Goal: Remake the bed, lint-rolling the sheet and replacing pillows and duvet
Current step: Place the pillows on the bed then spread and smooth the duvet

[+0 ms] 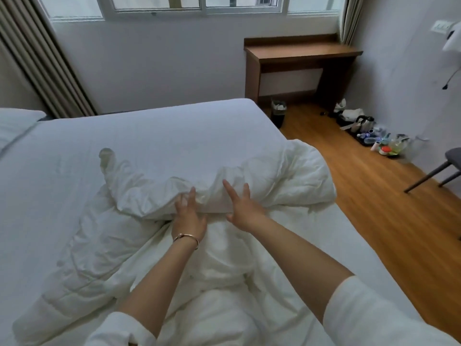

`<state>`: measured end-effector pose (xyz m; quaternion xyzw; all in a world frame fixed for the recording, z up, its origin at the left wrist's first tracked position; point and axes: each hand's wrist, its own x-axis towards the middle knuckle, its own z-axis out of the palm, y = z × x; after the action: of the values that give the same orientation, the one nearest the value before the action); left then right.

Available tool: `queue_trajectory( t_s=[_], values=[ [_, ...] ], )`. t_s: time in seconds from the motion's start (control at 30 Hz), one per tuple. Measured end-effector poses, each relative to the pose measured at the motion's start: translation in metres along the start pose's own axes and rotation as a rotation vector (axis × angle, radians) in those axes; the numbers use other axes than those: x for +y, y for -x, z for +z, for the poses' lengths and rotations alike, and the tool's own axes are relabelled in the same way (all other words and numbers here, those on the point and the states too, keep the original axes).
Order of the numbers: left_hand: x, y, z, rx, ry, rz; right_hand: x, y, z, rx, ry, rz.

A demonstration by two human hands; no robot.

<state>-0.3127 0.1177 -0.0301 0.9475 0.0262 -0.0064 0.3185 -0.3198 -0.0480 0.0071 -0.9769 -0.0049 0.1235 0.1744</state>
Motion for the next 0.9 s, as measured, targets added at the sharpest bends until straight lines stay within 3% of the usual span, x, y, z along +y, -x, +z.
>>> queue_trajectory(
  t_s=[0.13, 0.27, 0.3, 0.4, 0.47, 0.57, 0.63, 0.77, 0.9],
  values=[
    [-0.009, -0.045, 0.007, -0.049, 0.057, -0.196, -0.009, -0.049, -0.004, -0.095, -0.027, 0.057],
    [-0.017, -0.105, 0.020, -0.170, 0.027, -0.075, -0.003, -0.096, -0.007, -0.181, 0.003, 0.138],
    [-0.009, -0.124, 0.017, -0.124, 0.055, -0.028, -0.005, -0.108, -0.014, -0.111, -0.025, 0.138],
    [0.042, -0.193, -0.016, 0.207, 0.221, 0.200, -0.011, -0.158, -0.050, 0.353, -0.284, 0.118],
    [0.075, -0.235, -0.027, 0.348, 0.244, 0.338, -0.011, -0.188, -0.069, 0.521, -0.377, 0.014],
    [0.093, -0.263, 0.006, 0.209, -0.096, 0.309, 0.007, -0.218, -0.054, 0.572, -0.086, 0.010],
    [0.082, -0.259, 0.053, 0.014, -0.305, 0.205, 0.031, -0.223, -0.026, 0.406, 0.064, 0.103],
    [0.003, -0.235, 0.142, -0.393, -0.363, -0.111, 0.096, -0.225, 0.051, -0.118, -0.044, 0.340],
    [-0.048, -0.244, 0.195, -0.508, -0.410, -0.186, 0.130, -0.251, 0.116, -0.175, 0.033, 0.339]
  ],
)
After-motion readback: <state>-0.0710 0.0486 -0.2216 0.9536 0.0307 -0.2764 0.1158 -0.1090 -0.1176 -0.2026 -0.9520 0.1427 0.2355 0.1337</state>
